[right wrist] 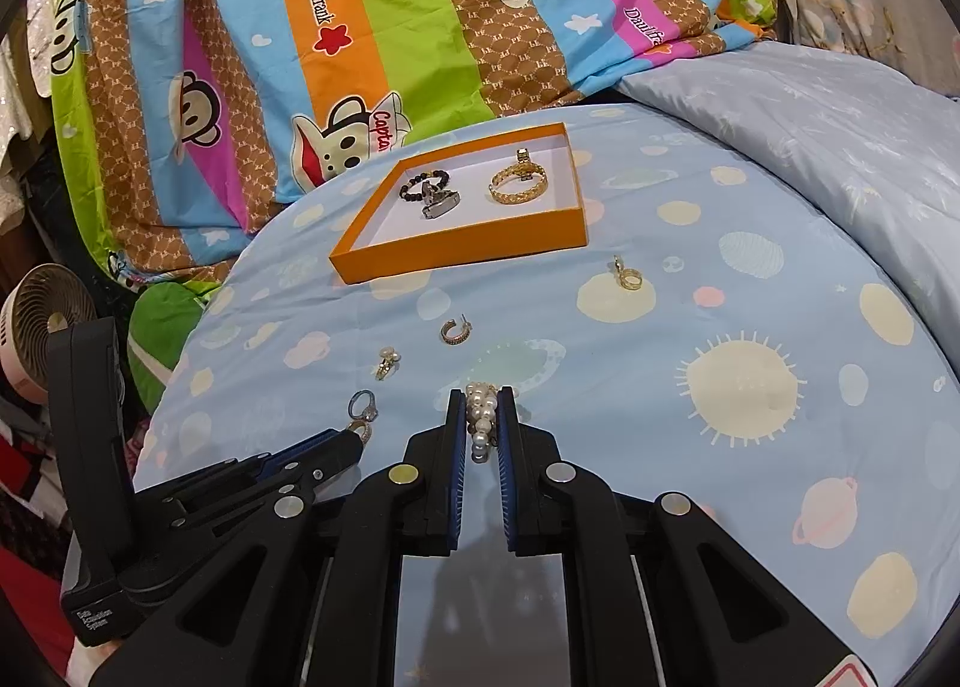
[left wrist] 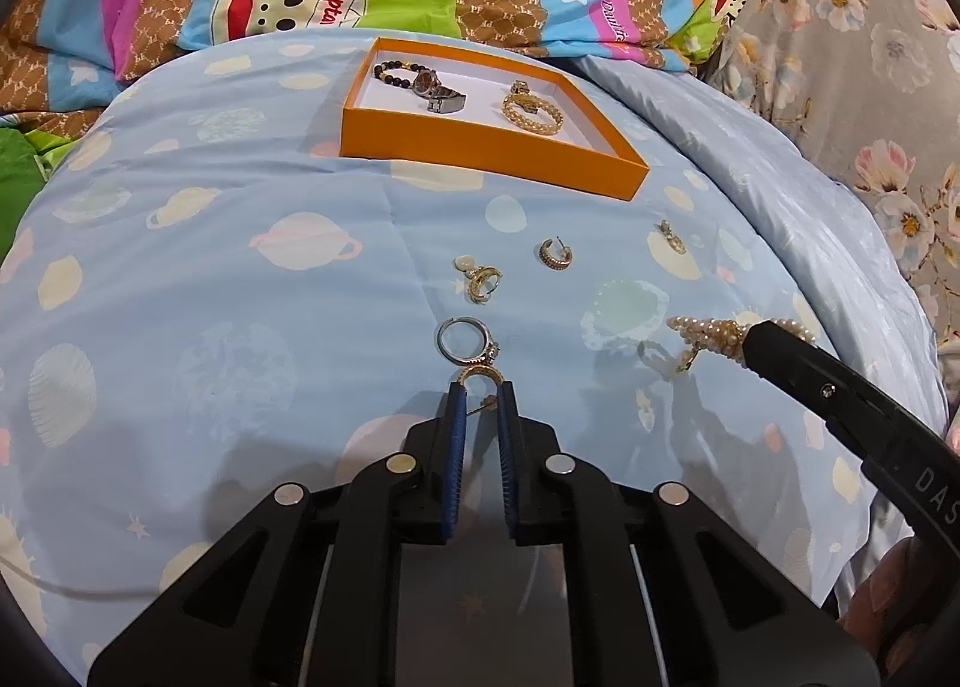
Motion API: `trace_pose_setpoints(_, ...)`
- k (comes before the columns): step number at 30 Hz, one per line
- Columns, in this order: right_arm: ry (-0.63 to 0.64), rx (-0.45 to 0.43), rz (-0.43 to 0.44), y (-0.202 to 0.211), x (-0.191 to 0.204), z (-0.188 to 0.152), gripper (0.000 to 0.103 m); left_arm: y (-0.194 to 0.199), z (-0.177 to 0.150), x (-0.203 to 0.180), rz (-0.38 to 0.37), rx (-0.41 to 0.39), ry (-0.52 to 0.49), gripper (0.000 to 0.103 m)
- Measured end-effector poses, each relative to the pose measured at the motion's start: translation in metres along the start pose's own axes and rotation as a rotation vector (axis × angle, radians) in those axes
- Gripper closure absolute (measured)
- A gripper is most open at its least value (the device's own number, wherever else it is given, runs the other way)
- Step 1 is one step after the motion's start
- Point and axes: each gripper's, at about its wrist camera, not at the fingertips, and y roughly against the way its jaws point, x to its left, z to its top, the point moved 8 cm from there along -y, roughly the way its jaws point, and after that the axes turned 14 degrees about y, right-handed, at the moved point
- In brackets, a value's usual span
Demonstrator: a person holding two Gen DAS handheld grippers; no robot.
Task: Organize jewelry
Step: 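Grasp a silver ring and gold hoop with the left tool while the right tool holds the pearls, then carry both items over the orange box and open both tools to release them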
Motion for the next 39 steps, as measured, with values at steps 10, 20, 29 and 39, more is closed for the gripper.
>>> trace_pose_setpoints(10, 0.006, -0.034, 0.0, 0.008, 0.0, 0.015, 0.094, 0.029, 0.02, 0.005, -0.03, -0.051, 0.028, 0.103)
trace_pose_setpoints(20, 0.003, -0.031, 0.005, 0.006, 0.0, 0.017, 0.094, 0.014, 0.014, -0.002, -0.032, -0.007, 0.033, 0.076)
trace_pose_setpoints(29, -0.011, -0.029, 0.002, 0.006, -0.005, 0.015, 0.094, -0.01, 0.006, -0.007, 0.047, 0.013, -0.018, 0.077)
trace_pose_setpoints(39, -0.009, -0.031, 0.004, 0.004, -0.005, 0.016, 0.094, -0.005, 0.009, -0.004, 0.018, 0.018, 0.002, 0.086)
